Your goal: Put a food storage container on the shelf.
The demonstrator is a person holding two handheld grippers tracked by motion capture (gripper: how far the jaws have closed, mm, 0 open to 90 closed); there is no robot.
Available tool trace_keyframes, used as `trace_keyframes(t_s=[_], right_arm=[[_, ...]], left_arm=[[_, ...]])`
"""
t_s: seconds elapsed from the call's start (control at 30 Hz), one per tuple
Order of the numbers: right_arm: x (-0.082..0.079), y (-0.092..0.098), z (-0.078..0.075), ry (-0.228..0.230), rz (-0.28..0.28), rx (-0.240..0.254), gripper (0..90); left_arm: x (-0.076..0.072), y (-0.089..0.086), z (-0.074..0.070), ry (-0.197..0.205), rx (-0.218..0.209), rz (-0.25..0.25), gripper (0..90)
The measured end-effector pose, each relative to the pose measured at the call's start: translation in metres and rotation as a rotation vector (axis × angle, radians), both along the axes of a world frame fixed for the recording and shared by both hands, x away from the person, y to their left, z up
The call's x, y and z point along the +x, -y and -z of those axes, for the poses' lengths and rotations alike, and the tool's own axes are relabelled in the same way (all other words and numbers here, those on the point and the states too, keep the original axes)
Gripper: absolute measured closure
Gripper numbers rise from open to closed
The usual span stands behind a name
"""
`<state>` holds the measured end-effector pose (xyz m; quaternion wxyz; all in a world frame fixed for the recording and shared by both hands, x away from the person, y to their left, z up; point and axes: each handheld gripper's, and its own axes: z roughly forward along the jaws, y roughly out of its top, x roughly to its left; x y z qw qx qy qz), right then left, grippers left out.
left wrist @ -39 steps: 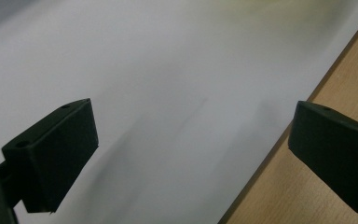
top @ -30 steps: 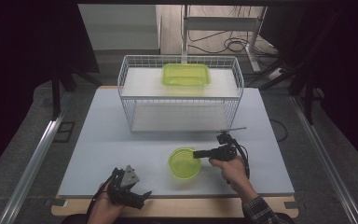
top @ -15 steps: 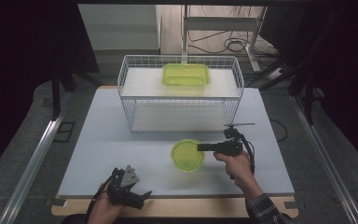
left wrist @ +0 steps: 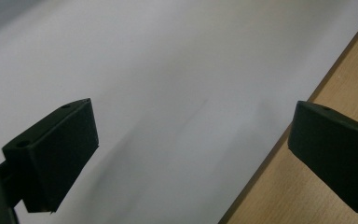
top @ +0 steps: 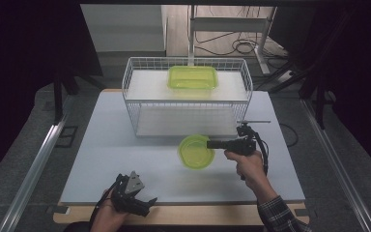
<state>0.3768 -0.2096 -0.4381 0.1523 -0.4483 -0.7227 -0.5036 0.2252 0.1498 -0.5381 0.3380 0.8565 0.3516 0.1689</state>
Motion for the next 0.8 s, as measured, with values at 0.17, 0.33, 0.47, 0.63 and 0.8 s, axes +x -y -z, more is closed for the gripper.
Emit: trace_keyframes(t_s=[0.17,0.33,0.47,0.63,0.8], right_arm=[[0.003,0.002,-0.015,0.012,0.006,-0.001,80.9],[0.008,0.002,-0.029,0.029,0.016,0.010,80.9],[0.010,0.002,-0.041,0.038,0.020,0.020,80.9],[0.014,0.002,-0.059,0.057,0.029,0.030,80.9],[0.019,0.003,-0.077,0.071,0.045,0.045,80.9]], left_arm=[[0.000,-0.001,0.000,-0.003,-0.007,-0.002,1.2],[0.000,-0.001,0.000,-0.003,-0.007,-0.001,1.2],[0.000,-0.001,-0.001,-0.001,-0.007,-0.001,1.2],[0.000,0.000,0.000,-0.002,-0.006,-0.001,1.2],[0.000,0.000,0.000,-0.003,-0.006,-0.002,1.2]])
